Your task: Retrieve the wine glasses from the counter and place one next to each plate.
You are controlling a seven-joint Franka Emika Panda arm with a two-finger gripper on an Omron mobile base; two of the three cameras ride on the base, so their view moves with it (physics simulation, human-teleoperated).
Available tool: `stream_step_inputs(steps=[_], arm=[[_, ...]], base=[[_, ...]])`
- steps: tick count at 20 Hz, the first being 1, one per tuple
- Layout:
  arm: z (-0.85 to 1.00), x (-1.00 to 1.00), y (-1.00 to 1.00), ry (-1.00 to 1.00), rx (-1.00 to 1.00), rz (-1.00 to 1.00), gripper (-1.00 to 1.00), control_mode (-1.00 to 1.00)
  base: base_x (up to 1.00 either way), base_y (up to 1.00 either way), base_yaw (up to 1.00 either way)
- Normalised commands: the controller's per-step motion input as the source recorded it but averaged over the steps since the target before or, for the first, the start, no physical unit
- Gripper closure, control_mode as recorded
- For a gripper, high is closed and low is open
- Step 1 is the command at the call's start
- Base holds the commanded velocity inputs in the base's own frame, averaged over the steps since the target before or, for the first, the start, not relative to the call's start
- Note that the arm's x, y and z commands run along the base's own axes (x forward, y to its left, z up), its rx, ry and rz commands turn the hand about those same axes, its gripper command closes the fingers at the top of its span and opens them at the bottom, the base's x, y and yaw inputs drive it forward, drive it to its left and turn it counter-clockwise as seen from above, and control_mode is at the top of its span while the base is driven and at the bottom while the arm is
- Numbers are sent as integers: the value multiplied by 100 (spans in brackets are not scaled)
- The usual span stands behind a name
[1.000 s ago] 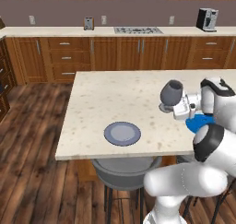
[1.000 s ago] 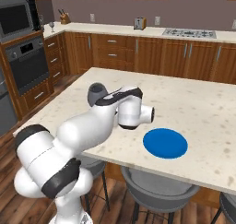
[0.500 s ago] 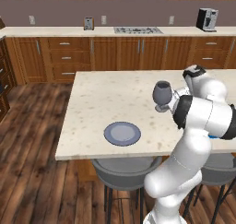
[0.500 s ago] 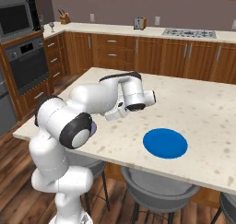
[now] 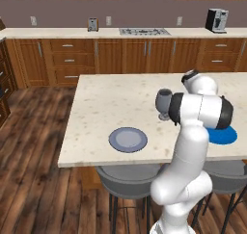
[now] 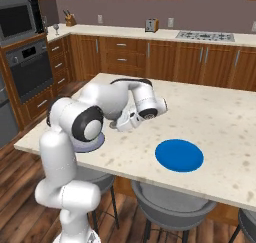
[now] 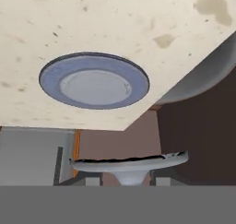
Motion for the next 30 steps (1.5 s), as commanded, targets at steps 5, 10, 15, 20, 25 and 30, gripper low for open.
stream_step_inputs(steps=[5, 10, 15, 20, 25, 30], arm=[[-36, 35, 24, 10, -13, 0, 100, -100], [-46, 42, 29, 14, -6, 0, 100, -100], [-41, 14, 0, 0, 0, 0, 100, -100], [-40, -1, -5, 0, 0, 0, 100, -100], [-44, -2, -6, 0, 0, 0, 100, -100], [-36, 0, -2, 0, 2, 0, 100, -100]], base=[[0, 0, 0], [0, 0, 0], [0, 0, 0], [0, 0, 0], [0, 0, 0], [0, 0, 0]])
